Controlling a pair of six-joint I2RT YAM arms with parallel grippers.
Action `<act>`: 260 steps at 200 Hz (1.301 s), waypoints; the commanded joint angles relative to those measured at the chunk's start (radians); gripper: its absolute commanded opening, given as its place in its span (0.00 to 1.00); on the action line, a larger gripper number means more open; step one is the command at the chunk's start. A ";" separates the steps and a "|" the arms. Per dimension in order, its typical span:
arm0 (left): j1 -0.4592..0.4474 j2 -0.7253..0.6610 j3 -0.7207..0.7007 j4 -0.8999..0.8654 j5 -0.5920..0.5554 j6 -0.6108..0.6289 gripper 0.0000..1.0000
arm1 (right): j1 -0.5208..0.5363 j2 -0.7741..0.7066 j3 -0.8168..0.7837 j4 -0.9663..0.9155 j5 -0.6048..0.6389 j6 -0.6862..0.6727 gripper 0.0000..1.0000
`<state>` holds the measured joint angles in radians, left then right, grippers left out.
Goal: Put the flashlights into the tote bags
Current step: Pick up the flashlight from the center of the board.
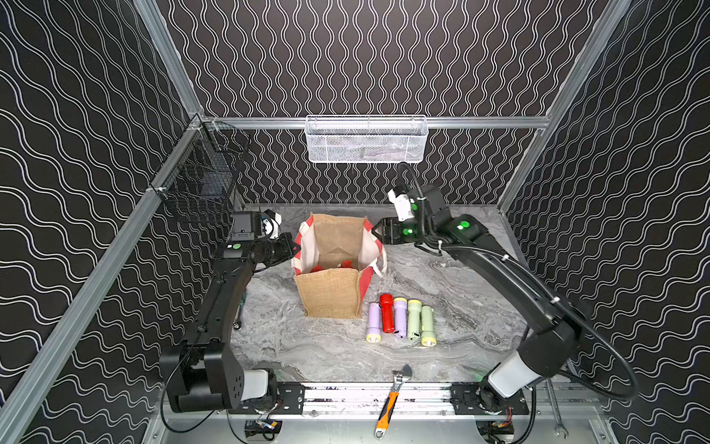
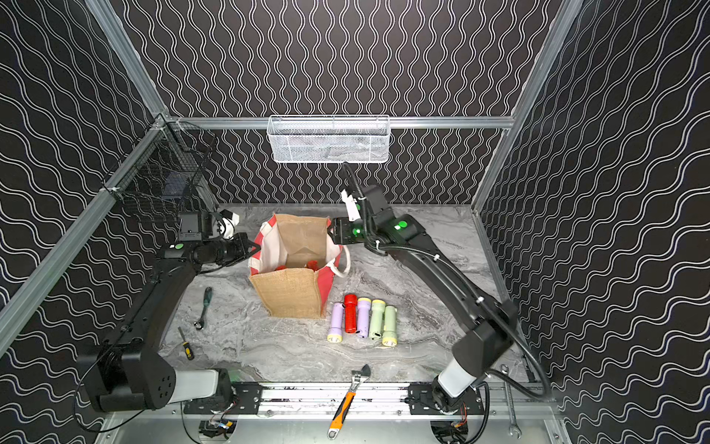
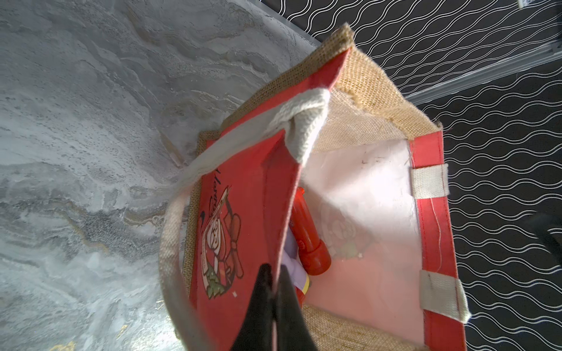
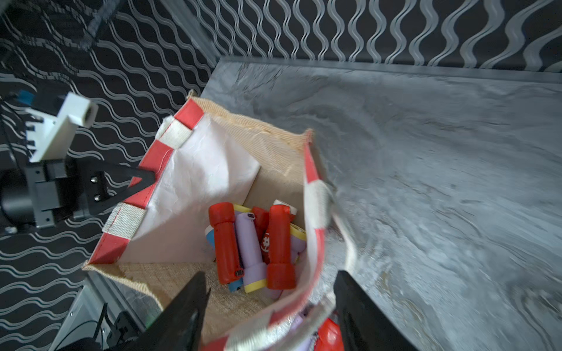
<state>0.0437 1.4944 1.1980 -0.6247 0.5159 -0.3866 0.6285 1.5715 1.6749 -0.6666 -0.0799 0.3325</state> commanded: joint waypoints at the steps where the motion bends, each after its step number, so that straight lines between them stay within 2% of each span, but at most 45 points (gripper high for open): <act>1: 0.001 -0.002 0.009 0.012 -0.007 0.017 0.00 | -0.033 -0.081 -0.059 -0.086 0.119 0.068 0.67; 34: 0.002 0.006 0.012 0.017 0.004 0.009 0.00 | -0.075 -0.205 -0.181 -0.216 0.170 0.164 0.67; 101: 0.001 -0.003 0.011 0.022 0.018 0.010 0.00 | -0.150 -0.376 -0.418 -0.278 0.233 0.250 0.67; 121: 0.001 -0.005 0.013 0.012 0.010 0.014 0.00 | -0.172 -0.405 -0.484 -0.251 0.206 0.258 0.67; 175: 0.000 0.014 0.006 0.019 0.016 0.016 0.00 | -0.177 -0.371 -0.645 -0.212 0.155 0.329 0.65; 237: -0.001 0.028 -0.002 0.030 0.028 0.007 0.00 | -0.179 -0.286 -0.855 -0.031 0.028 0.369 0.60; 260: -0.001 0.011 0.011 0.010 -0.003 0.019 0.00 | -0.178 -0.254 -0.877 0.004 0.042 0.346 0.60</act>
<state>0.0437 1.5188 1.1969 -0.6140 0.5369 -0.3866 0.4507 1.2953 0.8131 -0.7494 -0.0212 0.6731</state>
